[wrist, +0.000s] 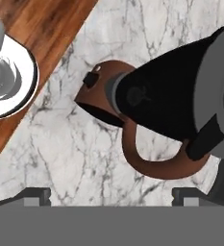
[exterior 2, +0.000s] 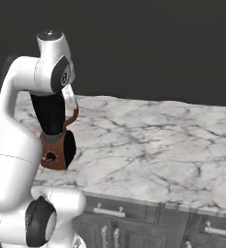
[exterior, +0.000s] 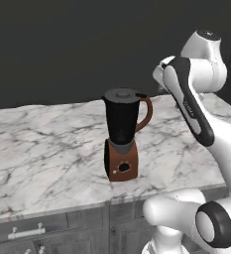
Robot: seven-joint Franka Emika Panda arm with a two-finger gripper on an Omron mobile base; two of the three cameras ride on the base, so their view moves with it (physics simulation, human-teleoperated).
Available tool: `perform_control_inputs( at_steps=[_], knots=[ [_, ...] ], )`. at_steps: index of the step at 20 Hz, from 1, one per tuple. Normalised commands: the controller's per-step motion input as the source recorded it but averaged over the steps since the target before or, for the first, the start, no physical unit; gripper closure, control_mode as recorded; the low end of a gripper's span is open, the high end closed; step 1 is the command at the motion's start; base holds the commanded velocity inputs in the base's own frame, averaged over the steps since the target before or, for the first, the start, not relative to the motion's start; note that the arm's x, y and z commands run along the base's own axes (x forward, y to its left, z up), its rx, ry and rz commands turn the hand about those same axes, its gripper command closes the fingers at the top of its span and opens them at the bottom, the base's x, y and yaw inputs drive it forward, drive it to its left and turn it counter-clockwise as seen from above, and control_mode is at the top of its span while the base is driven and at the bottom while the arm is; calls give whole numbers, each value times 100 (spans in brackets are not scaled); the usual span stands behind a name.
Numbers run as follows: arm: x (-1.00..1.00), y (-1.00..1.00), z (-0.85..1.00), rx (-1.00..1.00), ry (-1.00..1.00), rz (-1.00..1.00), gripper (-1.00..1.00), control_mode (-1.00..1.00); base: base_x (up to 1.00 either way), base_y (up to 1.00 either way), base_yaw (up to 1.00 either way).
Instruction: Close the lid blender by securely placing the lid on top.
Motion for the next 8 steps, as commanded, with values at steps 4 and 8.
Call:
perform_control_inputs(
  at_steps=[4, 8],
  knots=[
    [-60, -44, 0, 3, -12, -8, -100, -100, 0, 0, 0],
    [-48, -52, 0, 2, -9, -10, -100, -100, 0, 0, 0]
  ],
)
